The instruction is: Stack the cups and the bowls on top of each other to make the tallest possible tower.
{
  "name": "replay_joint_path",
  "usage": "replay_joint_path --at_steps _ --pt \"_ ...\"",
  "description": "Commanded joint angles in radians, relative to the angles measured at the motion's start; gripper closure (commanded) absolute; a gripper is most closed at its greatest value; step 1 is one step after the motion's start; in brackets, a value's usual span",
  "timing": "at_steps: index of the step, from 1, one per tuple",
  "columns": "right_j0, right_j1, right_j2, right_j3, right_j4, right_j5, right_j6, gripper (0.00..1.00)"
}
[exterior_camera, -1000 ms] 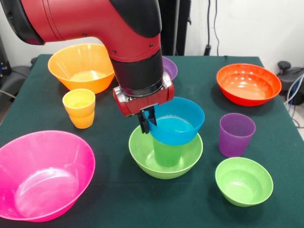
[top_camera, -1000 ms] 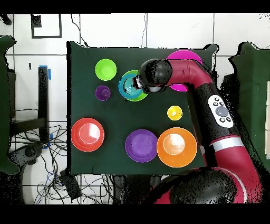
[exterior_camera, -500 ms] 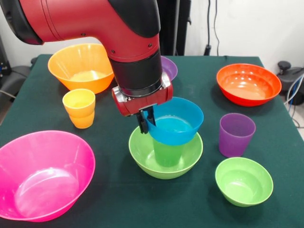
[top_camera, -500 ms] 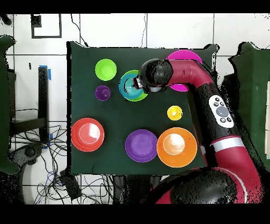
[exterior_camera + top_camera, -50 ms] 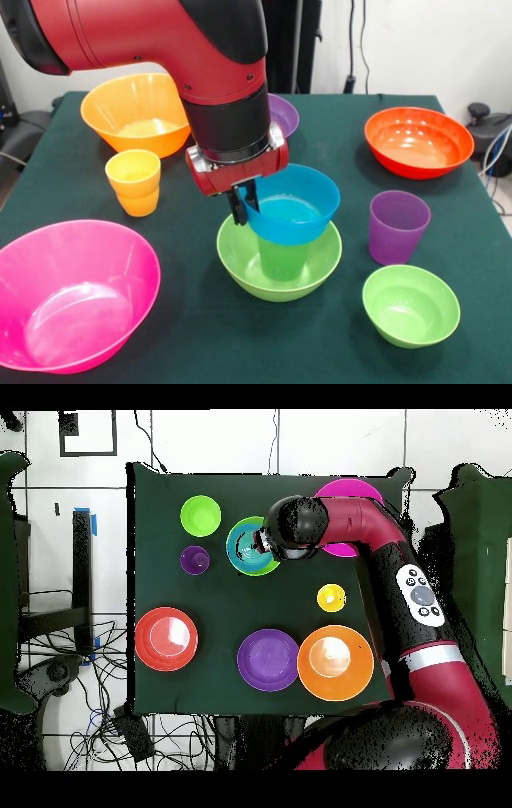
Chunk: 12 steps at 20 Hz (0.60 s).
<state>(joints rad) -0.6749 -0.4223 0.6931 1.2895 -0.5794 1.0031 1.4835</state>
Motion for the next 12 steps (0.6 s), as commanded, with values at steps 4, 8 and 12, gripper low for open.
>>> replay_joint_path --at_steps 4,8,12 --pt "0.003 0.047 -0.03 -0.031 -0.059 -0.003 -0.179 1.0" --pt "-0.002 0.044 -0.03 -0.022 -0.06 -0.017 -0.17 0.0" --pt "-0.001 0.042 -0.03 -0.02 -0.069 -0.025 -0.176 0.0"
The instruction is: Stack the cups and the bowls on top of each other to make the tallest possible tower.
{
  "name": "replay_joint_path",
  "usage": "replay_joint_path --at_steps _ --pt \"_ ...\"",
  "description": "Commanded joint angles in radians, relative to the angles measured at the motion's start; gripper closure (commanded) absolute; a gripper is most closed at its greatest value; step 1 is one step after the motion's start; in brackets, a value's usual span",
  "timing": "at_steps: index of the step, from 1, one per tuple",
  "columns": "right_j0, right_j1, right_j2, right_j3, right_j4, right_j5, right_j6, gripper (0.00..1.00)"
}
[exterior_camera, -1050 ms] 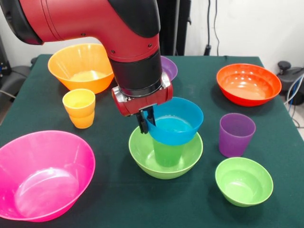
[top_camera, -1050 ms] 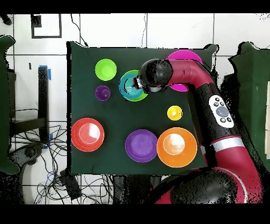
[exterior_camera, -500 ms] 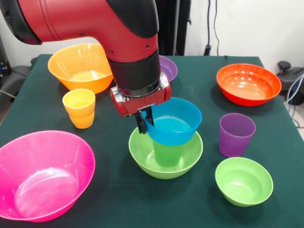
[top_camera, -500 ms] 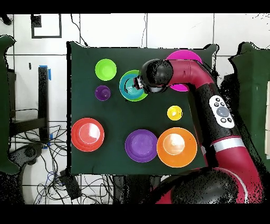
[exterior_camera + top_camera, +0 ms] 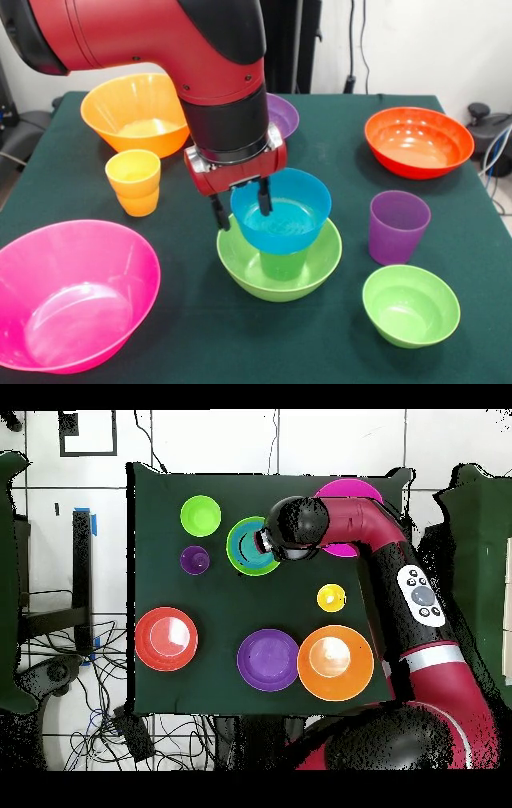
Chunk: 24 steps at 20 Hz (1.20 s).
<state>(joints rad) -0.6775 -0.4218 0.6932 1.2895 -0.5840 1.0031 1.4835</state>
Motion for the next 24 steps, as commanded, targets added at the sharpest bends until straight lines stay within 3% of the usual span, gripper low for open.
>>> replay_joint_path --at_steps 1,11,15,24 --pt "0.001 0.041 -0.03 -0.021 -0.066 -0.023 -0.177 0.0" --pt "0.001 0.033 -0.022 -0.021 -0.053 -0.006 -0.178 0.0" --pt "-0.008 -0.089 -0.009 0.047 0.005 0.064 -0.143 0.0" --pt "0.01 -0.141 -0.016 0.046 0.046 0.115 -0.137 0.0"
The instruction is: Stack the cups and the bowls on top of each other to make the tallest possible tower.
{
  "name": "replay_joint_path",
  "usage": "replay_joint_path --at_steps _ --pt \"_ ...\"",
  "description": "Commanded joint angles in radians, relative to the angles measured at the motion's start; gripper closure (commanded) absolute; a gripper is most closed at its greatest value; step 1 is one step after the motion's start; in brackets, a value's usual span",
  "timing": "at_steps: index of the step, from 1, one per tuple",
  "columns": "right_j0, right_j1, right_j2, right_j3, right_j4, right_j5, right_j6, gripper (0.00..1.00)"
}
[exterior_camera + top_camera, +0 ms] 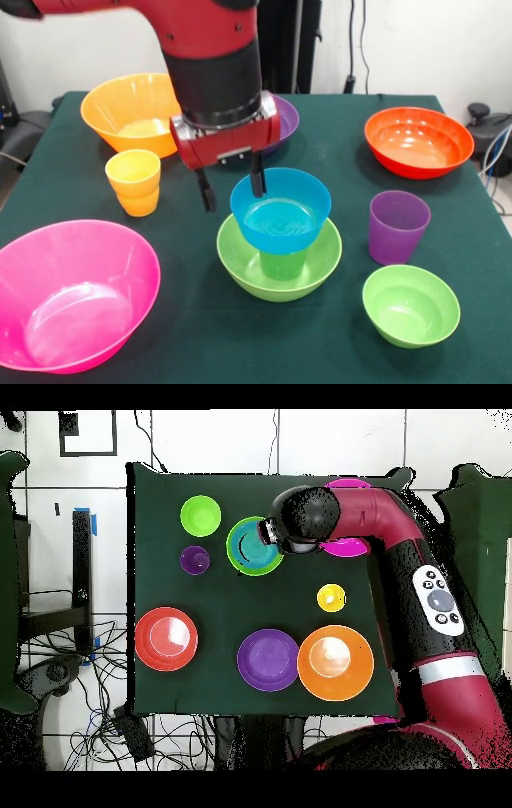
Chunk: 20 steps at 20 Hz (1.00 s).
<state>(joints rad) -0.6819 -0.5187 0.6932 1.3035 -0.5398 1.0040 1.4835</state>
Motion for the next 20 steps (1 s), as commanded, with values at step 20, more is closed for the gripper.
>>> replay_joint_path --at_steps 20 --pt "0.123 -0.138 -0.086 0.247 0.033 -0.09 0.192 0.0"
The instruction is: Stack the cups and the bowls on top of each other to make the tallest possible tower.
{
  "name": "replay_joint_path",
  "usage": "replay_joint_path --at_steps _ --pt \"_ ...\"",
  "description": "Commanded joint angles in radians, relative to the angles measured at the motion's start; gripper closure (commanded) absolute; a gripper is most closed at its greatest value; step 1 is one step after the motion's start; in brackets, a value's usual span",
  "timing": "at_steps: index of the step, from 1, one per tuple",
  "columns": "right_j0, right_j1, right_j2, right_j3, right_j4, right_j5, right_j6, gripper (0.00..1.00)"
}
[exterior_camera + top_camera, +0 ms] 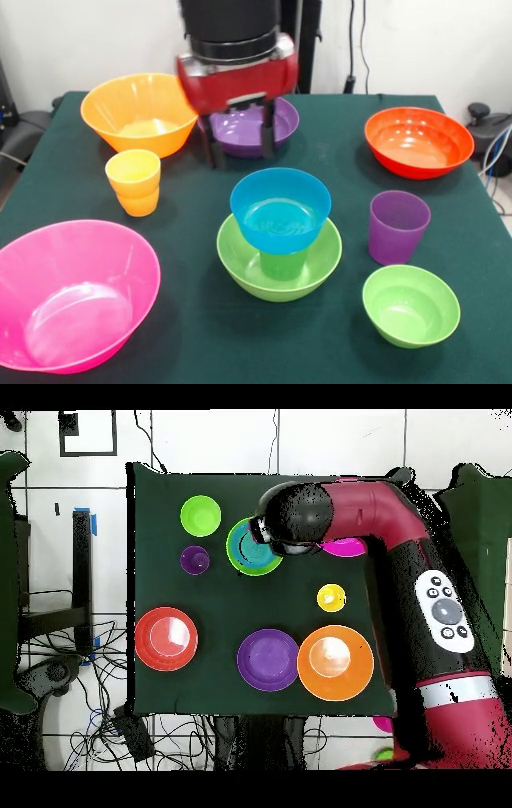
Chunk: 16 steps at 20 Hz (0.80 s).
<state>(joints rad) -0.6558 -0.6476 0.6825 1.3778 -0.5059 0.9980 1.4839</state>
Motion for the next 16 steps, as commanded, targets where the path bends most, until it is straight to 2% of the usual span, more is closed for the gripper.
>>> replay_joint_path --at_steps 1,11,16 --pt "0.113 -0.017 -0.087 0.182 -0.002 -0.1 0.218 0.0" --pt "0.243 -0.06 -0.191 0.267 0.023 -0.217 0.392 0.0" --pt "0.305 -0.044 -0.252 0.294 0.018 -0.29 0.493 0.0"
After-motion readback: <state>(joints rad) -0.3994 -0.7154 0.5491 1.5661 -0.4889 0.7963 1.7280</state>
